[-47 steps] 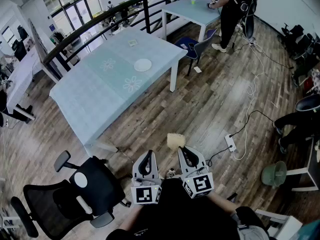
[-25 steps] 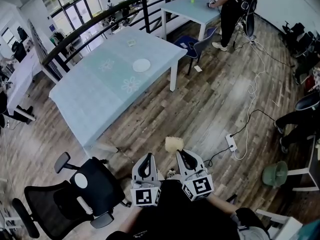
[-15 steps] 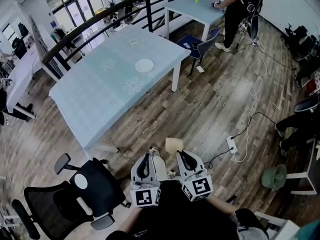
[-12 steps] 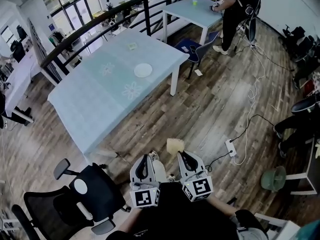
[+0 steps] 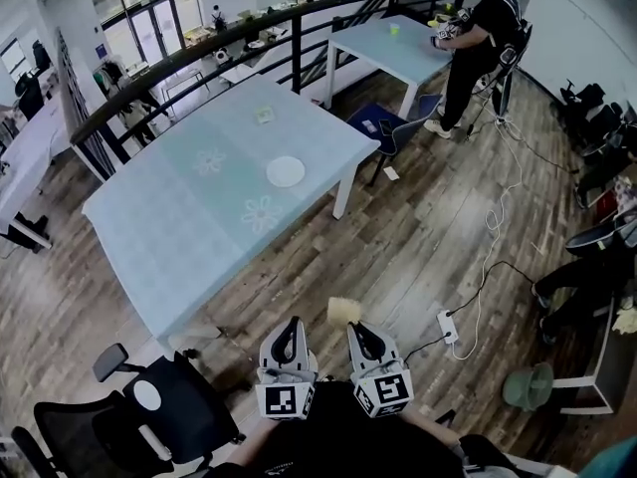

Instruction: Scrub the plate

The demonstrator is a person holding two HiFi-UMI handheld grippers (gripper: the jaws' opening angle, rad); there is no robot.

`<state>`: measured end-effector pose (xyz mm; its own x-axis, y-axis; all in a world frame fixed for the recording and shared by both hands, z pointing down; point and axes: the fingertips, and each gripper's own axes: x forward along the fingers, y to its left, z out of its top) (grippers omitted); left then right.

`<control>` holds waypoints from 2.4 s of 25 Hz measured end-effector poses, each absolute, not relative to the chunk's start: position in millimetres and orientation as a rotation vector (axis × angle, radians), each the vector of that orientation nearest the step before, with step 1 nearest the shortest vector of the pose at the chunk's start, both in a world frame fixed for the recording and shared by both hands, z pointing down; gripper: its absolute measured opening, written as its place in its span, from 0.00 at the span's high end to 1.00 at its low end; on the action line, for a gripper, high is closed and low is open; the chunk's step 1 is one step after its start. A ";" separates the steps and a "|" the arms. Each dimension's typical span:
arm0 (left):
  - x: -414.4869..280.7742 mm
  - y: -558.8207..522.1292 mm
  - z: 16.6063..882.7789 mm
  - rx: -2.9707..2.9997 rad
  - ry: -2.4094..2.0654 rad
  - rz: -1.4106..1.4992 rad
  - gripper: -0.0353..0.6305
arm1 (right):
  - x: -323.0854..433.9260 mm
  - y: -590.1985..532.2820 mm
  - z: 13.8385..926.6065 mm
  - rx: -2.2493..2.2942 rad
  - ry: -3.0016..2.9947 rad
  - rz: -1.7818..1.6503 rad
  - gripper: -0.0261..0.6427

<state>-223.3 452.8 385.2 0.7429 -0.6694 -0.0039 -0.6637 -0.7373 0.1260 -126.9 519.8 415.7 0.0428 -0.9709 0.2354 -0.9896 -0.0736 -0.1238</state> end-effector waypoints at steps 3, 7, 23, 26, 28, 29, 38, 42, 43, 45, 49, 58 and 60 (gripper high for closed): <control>-209.0 425.8 380.2 2.859 -1.070 -0.066 0.93 | -115.7 492.7 415.0 2.218 -2.096 0.420 0.92; -194.3 394.6 374.7 2.881 -1.030 -0.076 0.93 | -106.7 458.2 410.0 2.246 -2.093 0.410 0.92; -187.8 311.9 383.5 2.913 -0.960 -0.024 0.93 | -109.4 373.3 403.1 2.271 -2.129 0.331 0.92; -186.5 303.1 387.1 2.912 -0.960 -0.003 0.93 | -106.5 363.5 407.5 2.273 -2.104 0.365 0.92; -184.2 296.2 385.0 2.893 -0.965 -0.006 0.93 | -103.8 357.8 409.2 2.267 -2.096 0.377 0.92; -182.7 292.9 384.4 2.889 -0.968 -0.010 0.93 | -101.7 354.7 409.7 2.263 -2.097 0.382 0.92; -159.6 263.7 383.9 2.859 -1.041 -0.036 0.93 | -73.8 313.2 408.1 2.174 -2.165 0.395 0.92; -138.0 240.6 387.0 2.813 -1.095 -0.031 0.93 | -54.7 289.1 405.6 2.091 -2.223 0.379 0.92; -131.8 234.6 387.1 2.796 -1.114 -0.029 0.93 | -48.6 283.8 405.6 2.066 -2.237 0.378 0.92; -118.3 224.1 387.4 2.780 -1.148 -0.022 0.93 | -35.1 273.2 407.0 2.021 -2.257 0.386 0.92; -90.2 206.2 386.8 2.773 -1.206 0.004 0.93 | -5.0 251.6 404.3 1.967 -2.305 0.398 0.92; -26.2 176.0 389.7 2.725 -1.335 0.030 0.93 | 55.8 217.3 405.5 1.825 -2.434 0.409 0.92; -12.9 173.6 388.1 2.714 -1.364 0.019 0.93 | 65.4 213.8 406.8 1.785 -2.462 0.421 0.92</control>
<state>-12.9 173.6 388.1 0.5979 -0.7995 0.0580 -0.8008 -0.5926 0.0870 65.4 213.8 406.8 -0.3222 -0.9216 0.2165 -0.9412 0.2872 -0.1781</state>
